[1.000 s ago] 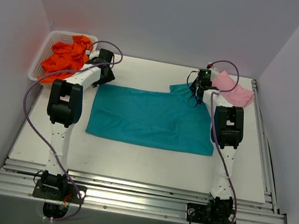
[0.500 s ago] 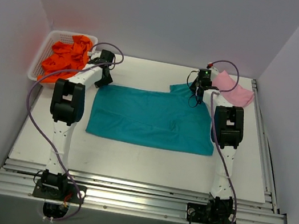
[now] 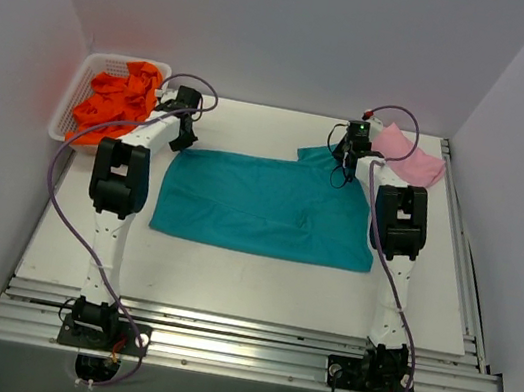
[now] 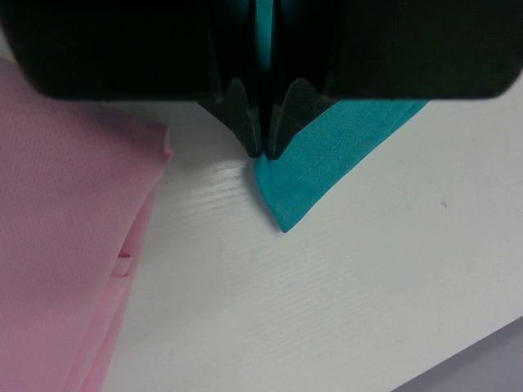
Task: Fold and stack the t-shirts
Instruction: Grap the side of the flattened tshirt furthest away from the robot with both arms, then fold the other side of the tshirt into a rectangle
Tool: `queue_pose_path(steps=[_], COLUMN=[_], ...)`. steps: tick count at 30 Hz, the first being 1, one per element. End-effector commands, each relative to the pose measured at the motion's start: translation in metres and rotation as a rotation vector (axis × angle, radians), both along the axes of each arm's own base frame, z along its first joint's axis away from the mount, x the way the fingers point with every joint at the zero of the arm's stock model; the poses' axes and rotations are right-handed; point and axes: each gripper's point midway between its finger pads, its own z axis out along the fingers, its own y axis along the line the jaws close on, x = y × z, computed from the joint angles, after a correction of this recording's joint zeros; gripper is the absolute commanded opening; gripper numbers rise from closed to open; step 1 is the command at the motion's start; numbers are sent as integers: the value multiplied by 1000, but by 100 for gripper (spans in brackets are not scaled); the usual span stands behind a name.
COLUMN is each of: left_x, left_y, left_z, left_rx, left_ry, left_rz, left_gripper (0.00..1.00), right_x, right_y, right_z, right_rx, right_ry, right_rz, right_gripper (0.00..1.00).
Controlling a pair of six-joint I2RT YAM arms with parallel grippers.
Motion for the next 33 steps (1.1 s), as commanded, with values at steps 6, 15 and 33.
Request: queue_pose_path(steps=[6,15,33], left_x=[7,1,-44], left_y=[1,-5,-6], left_z=[61,86,105], left_rx=[0,-41,-89], left_ry=[-132,-198,-256], left_rz=[-20,-42,-72], left_gripper=[2,2,2], right_x=[-31,-42,-107], right_y=[6,18,36], right_z=[19,56,127], right_rx=[-47,-81,-154], right_ry=[79,26,-61], right_rz=[23,46,28], right_gripper=[0,0,0])
